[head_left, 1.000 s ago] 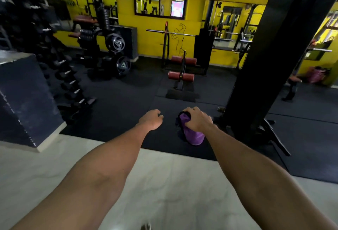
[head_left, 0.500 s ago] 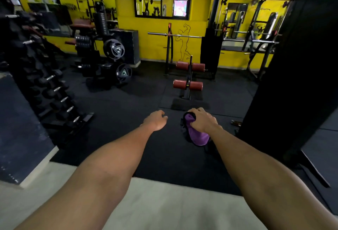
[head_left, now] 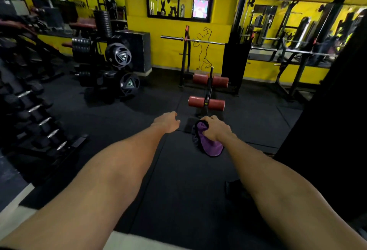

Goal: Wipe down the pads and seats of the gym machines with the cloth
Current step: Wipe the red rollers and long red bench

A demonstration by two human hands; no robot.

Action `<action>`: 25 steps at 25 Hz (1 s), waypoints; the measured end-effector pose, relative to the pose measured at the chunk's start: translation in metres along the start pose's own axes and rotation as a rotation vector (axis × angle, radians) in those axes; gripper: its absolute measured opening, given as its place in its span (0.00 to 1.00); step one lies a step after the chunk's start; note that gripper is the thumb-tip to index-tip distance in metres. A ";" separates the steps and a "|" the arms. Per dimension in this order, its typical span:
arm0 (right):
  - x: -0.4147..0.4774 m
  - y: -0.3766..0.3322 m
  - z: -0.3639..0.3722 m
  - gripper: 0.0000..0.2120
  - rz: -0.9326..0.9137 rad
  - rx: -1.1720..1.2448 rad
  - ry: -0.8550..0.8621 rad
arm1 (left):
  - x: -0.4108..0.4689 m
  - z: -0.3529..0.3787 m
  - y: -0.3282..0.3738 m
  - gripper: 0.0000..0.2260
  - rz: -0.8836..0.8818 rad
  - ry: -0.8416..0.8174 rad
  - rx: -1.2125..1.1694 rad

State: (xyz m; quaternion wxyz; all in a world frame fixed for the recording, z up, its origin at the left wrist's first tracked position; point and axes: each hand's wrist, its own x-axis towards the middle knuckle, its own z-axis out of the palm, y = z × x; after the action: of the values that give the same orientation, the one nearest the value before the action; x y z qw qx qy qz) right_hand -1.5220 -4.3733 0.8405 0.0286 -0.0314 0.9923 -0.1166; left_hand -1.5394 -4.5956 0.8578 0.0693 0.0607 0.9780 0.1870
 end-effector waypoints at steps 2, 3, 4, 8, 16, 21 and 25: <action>0.055 0.008 -0.016 0.28 0.001 0.019 0.022 | 0.051 -0.009 -0.002 0.24 -0.010 0.008 -0.011; 0.077 0.011 -0.020 0.28 -0.004 0.014 0.022 | 0.071 -0.011 -0.003 0.23 -0.014 0.008 -0.011; 0.098 0.013 -0.023 0.28 -0.008 0.005 0.015 | 0.092 -0.012 -0.005 0.23 -0.017 0.003 -0.008; 0.210 0.025 -0.019 0.27 0.020 -0.001 0.034 | 0.202 -0.018 -0.023 0.22 0.007 -0.005 -0.003; 0.416 0.015 -0.016 0.28 0.106 0.062 0.030 | 0.428 -0.053 -0.067 0.21 0.036 -0.074 0.005; 0.524 0.024 -0.018 0.27 0.140 0.057 0.012 | 0.550 -0.055 -0.075 0.21 0.039 -0.116 -0.039; 0.639 0.045 0.008 0.29 0.138 0.051 -0.020 | 0.657 -0.037 -0.091 0.21 0.024 -0.148 -0.048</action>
State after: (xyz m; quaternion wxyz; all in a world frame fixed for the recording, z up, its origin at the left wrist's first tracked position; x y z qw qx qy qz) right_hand -2.1606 -4.3756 0.7901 0.0473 0.0367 0.9884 -0.1393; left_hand -2.1994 -4.5977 0.7833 0.1406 0.0845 0.9647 0.2061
